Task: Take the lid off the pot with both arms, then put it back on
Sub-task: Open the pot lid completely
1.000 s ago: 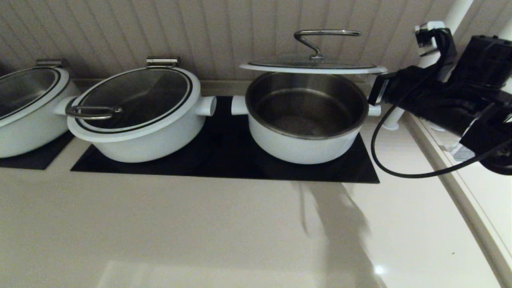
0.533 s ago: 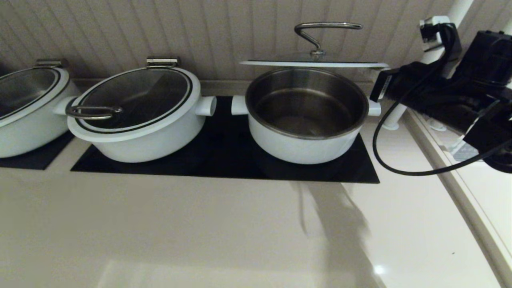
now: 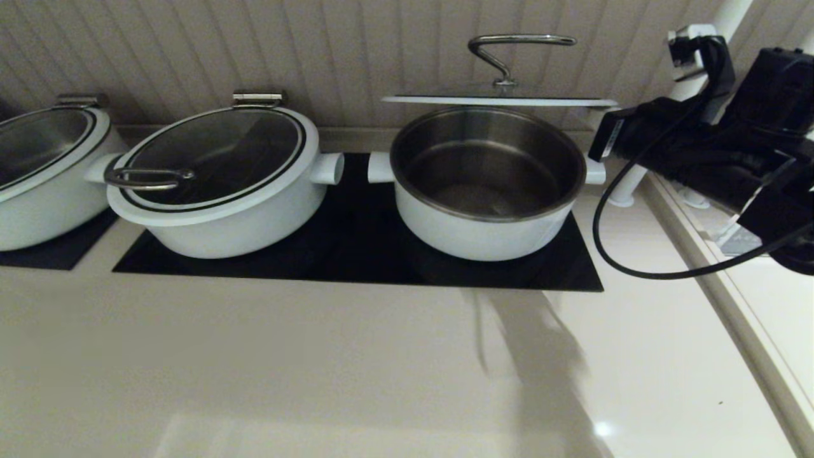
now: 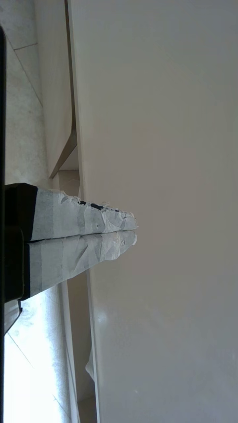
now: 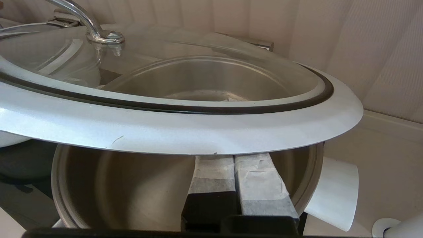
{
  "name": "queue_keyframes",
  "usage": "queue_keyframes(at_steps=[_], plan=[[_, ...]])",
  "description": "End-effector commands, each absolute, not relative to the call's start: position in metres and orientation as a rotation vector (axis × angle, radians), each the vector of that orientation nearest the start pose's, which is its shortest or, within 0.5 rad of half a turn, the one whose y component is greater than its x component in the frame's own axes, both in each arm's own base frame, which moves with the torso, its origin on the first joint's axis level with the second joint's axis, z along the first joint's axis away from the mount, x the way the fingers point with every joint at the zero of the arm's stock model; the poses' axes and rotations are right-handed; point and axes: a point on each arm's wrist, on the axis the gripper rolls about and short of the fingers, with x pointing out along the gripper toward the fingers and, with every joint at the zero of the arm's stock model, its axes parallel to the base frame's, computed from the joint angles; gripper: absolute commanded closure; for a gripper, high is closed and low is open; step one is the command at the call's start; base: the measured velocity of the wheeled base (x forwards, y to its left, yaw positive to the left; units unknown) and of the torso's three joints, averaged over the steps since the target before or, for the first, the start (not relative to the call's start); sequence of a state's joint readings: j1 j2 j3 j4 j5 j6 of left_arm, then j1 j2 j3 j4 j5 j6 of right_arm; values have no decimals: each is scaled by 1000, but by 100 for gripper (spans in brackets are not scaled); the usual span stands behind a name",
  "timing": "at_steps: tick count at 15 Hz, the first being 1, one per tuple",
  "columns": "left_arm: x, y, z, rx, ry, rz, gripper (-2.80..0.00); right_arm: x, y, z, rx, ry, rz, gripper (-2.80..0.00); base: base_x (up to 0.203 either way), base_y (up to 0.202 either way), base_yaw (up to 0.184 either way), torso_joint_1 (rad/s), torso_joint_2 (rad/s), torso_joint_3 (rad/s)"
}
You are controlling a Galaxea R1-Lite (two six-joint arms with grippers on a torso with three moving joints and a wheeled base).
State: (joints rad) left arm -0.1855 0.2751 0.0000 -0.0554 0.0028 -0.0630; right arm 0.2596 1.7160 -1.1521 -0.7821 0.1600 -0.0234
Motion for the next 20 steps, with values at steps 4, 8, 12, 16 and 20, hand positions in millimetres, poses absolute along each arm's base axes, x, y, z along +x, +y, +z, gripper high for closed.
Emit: queue_keyframes(at_steps=[4, 8, 12, 16, 20], plan=[[0, 0, 84, -43, 229, -175, 0, 318, 88, 291, -10, -231, 418, 0, 0, 0, 0, 0, 0, 0], [0, 0, 84, -43, 229, -175, 0, 318, 88, 291, -10, -235, 419, 0, 0, 0, 0, 0, 0, 0], [0, 0, 84, -58, 222, -38, 0, 317, 88, 297, -10, -252, 418, 0, 0, 0, 0, 0, 0, 0], [-4, 0, 84, -167, 171, 62, 0, 320, 88, 299, -10, -261, 415, 0, 0, 0, 0, 0, 0, 0], [-5, 0, 82, -659, 168, 105, 0, 325, 89, 299, -10, -263, 414, 0, 0, 0, 0, 0, 0, 0]])
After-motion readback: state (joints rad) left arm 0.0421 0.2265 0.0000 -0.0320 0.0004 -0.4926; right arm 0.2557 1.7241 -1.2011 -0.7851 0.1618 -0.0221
